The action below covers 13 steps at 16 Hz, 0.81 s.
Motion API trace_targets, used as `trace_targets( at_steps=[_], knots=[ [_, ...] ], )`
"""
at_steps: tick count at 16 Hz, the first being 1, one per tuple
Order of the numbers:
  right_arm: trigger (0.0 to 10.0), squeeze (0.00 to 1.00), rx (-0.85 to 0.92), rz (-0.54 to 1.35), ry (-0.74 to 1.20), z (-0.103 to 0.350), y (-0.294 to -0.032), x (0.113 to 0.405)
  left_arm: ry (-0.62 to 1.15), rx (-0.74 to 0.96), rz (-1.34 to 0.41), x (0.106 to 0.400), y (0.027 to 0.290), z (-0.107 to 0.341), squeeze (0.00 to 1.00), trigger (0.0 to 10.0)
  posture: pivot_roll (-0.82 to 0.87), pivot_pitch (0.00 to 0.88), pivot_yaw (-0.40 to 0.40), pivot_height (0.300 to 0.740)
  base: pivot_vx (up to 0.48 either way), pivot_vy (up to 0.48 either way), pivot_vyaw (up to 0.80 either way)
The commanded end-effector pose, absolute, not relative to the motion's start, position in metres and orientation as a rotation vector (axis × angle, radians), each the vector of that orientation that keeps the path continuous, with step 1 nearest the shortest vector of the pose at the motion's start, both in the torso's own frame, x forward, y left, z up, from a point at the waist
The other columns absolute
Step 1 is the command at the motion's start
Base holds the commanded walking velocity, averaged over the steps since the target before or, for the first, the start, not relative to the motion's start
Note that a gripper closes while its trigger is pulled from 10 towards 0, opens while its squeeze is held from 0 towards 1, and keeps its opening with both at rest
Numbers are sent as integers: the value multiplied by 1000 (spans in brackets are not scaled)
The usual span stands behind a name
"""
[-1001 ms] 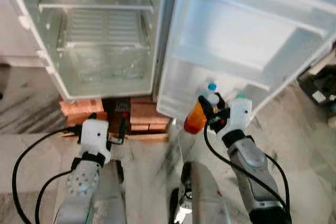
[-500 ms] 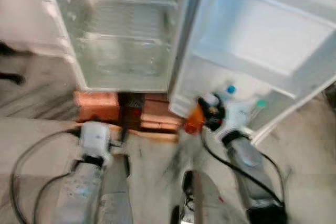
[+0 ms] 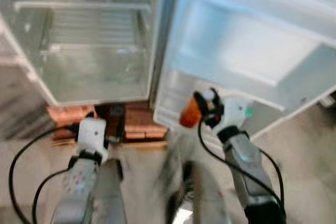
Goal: Restocking fridge
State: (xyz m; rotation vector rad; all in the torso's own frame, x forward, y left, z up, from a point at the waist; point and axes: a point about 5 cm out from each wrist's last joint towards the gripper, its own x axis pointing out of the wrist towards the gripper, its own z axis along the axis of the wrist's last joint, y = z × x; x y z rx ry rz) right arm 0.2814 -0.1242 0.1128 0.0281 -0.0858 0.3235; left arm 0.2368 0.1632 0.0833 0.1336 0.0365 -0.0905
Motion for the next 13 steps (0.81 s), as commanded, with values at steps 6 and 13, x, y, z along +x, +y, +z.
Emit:
trace_targets(
  at_steps=[6, 13],
  knots=[
    [10000, 0, -29, 309, -118, 116, -136, 287, 53, 121, -94, 230, 157, 79, 0, 10000, 122, 188, -136, 540, 0, 0, 0],
    [10000, 0, -91, 390, -188, 125, -124, 300, 50, 131, -59, 229, 159, 81, 0, 10000, 131, 197, -132, 490, 0, 0, 0]
  ],
)
